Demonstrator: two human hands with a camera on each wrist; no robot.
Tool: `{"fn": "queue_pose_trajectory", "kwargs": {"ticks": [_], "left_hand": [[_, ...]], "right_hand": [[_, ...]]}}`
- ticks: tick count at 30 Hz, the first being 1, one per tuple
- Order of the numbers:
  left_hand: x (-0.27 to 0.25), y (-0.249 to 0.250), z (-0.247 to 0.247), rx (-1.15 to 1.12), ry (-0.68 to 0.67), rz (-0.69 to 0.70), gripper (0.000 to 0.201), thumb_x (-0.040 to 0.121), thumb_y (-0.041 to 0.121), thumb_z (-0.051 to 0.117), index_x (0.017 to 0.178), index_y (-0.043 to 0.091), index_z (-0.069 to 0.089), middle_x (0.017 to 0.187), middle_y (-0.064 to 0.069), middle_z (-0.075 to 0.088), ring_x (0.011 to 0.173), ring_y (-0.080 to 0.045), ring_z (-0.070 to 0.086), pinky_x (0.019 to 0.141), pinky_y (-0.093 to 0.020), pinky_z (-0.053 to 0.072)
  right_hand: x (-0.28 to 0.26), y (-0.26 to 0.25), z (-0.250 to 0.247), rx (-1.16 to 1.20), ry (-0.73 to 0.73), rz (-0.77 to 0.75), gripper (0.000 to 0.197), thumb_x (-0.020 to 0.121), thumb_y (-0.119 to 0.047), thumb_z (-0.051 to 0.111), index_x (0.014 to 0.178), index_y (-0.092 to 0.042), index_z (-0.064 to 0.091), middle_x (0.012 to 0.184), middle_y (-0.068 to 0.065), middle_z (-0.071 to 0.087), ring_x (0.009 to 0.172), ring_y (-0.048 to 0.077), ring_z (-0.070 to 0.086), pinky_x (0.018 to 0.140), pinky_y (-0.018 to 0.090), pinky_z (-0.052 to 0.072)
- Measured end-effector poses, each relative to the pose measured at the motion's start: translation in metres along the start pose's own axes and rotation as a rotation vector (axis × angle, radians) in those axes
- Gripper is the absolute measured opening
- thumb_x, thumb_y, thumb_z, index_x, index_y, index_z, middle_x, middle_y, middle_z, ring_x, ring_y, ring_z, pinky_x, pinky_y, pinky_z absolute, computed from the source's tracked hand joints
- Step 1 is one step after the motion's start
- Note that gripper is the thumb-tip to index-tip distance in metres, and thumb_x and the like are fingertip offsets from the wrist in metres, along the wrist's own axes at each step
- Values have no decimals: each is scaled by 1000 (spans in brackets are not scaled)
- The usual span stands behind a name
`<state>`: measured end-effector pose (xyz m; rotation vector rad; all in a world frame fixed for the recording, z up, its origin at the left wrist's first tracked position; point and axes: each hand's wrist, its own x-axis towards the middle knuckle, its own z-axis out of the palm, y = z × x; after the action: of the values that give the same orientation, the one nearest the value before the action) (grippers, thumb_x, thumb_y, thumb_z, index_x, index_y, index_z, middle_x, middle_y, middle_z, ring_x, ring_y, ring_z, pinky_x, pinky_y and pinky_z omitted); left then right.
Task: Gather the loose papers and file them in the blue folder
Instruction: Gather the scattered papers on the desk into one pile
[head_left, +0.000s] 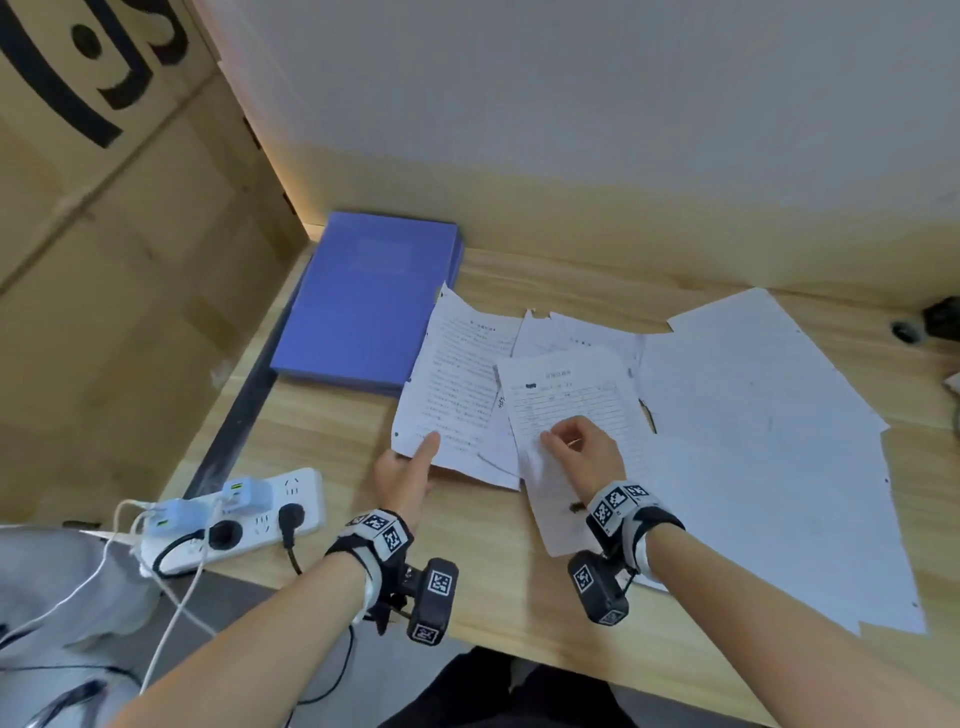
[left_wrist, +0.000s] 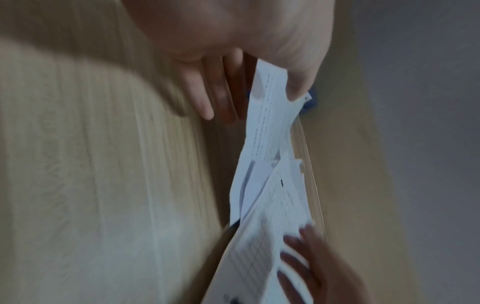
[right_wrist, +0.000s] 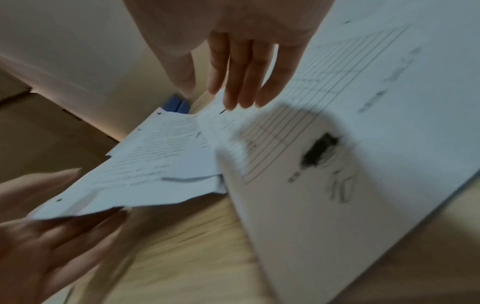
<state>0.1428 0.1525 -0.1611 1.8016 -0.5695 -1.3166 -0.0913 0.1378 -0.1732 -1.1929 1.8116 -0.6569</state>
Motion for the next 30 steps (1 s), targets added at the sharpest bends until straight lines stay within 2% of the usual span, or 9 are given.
{"fn": "queue_pose_trajectory", "kwargs": {"ticks": [4,7,10,13,15,17,20,24,30], "left_hand": [[23,9,-14,70,56,69,22,89,31,66,109,26,61,102,7,70,92,-14,68,81,-39,59],[44,10,-16,245,40,98,11,89,21,64,98,26,63,99,2,71,91,-22,69,86,-48,58],[51,6,-10,411,-49,60,15,87,15,60,84,29,64,95,3,72,87,-23,69,83,-49,59],[51,-2,4,438,-98,27,7,80,25,64,80,31,67,91,7,74,83,-22,70,78,-49,61],[48,-6,16,417,-135,-3,16,75,35,70,90,29,71,91,8,75,83,-22,71,77,-48,61],[48,-10,27,418,-176,-20,31,71,42,75,99,28,73,94,9,75,85,-18,71,76,-44,62],[52,-14,42,454,-218,-28,28,63,49,78,86,34,73,88,15,75,82,-15,72,75,-41,62],[59,-17,59,465,-192,-62,19,65,43,81,75,33,69,83,13,74,77,-18,72,75,-43,62],[60,-23,59,460,-213,-119,18,72,24,81,87,27,71,99,0,76,81,-20,73,77,-42,62]], "right_hand": [[17,26,-33,-203,182,119,46,82,-36,67,123,-17,55,128,5,54,117,23,54,96,39,46],[27,42,-52,-384,183,263,72,74,-38,75,133,-8,45,134,14,46,126,32,46,99,44,44],[31,53,-59,-463,114,367,71,66,-42,75,125,-12,50,122,9,54,119,31,50,92,44,50],[34,61,-60,-543,58,346,41,61,-48,70,84,-15,62,90,4,64,98,30,56,78,40,54],[34,65,-60,-540,48,345,34,61,-47,68,63,-16,53,75,5,60,84,28,54,63,33,48],[32,66,-59,-468,68,321,38,62,-38,69,54,-16,39,62,3,49,67,25,47,52,27,35],[28,67,-62,-288,104,287,36,69,-29,70,57,-18,38,57,0,42,54,20,40,51,26,29],[22,67,-68,-64,159,249,21,78,-30,72,73,-16,57,66,-4,58,59,15,52,54,27,37],[24,67,-86,48,358,275,25,84,-28,70,73,-14,52,67,-1,53,67,24,51,57,29,37]]}}
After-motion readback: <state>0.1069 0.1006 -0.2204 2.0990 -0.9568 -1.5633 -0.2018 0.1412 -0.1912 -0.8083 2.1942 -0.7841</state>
